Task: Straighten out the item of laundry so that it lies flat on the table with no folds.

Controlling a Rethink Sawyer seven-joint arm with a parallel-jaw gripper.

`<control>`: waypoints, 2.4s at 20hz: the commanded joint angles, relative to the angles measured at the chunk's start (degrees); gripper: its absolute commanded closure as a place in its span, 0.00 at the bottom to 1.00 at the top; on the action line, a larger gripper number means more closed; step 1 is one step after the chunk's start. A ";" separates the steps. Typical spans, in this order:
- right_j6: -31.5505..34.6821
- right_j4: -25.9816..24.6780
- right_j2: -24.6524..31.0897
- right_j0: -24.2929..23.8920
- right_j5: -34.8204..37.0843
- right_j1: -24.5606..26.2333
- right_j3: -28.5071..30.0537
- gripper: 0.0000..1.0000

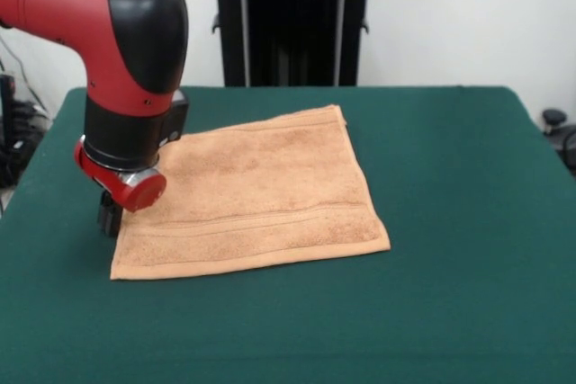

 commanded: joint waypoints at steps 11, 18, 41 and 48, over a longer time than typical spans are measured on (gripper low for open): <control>-4.97 0.27 10.91 1.41 5.94 -3.64 7.24 1.00; -4.45 0.17 11.59 1.18 7.08 -4.47 7.61 1.00; 7.62 3.92 7.69 8.86 1.49 6.71 -1.44 1.00; 10.05 6.10 6.91 10.64 0.21 8.02 -2.05 1.00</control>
